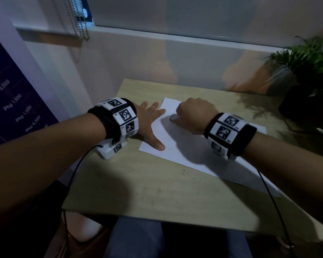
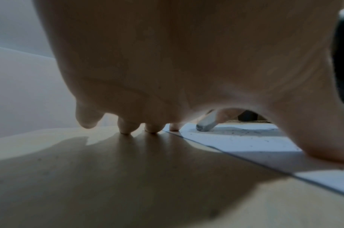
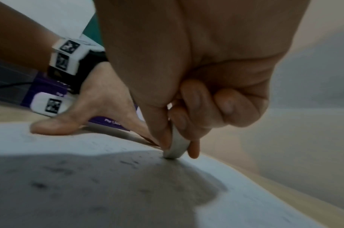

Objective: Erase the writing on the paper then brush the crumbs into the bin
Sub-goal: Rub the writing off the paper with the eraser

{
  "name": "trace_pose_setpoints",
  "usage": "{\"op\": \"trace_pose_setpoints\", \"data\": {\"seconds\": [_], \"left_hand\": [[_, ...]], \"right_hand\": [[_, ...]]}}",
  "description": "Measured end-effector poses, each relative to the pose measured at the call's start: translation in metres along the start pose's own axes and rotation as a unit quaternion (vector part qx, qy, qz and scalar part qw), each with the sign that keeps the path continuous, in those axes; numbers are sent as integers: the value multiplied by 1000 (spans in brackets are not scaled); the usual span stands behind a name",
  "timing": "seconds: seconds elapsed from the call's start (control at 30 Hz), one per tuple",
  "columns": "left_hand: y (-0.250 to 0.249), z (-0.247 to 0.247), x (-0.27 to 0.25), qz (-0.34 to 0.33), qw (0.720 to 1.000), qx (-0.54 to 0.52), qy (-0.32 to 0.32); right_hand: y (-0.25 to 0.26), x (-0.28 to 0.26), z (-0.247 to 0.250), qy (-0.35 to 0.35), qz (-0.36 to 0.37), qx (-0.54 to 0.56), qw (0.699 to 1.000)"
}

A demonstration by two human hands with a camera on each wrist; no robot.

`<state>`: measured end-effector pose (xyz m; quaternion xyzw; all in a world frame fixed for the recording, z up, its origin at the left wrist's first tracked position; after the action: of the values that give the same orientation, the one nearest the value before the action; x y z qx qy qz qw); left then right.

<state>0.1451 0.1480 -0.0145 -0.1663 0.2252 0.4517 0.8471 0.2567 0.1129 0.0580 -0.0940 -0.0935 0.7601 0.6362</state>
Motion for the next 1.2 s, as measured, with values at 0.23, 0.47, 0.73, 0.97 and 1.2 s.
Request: {"op": "trace_pose_setpoints", "data": {"seconds": [0.23,0.47,0.73,0.97,1.2], "left_hand": [[1,0,4,-8,1000,-4,-5],[-1,1,2,-5,1000,0,-8],[-4,-3,-3,20,998,49,-26],[-7,-8,-25,-39,999,32,17],[1,-16,-39,-24,996,3,82]], "right_hand": [[20,-9,-3,49,59,79,994],[32,-13,2,6,59,41,997],[-15,-23,-9,33,48,108,992],[-18,-62,-9,4,72,170,983],[37,-72,2,26,166,218,961]]}}
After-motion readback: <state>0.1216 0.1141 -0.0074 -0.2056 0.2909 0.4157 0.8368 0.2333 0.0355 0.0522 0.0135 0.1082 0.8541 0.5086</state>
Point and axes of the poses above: each hand's wrist, its own x-axis towards the middle knuckle, its own z-axis out of the back of the hand, y = z × x, the point moved 9 cm from there along x, towards the middle knuckle, and after that the axes turned 6 degrees about -x, right-handed, at the moved point
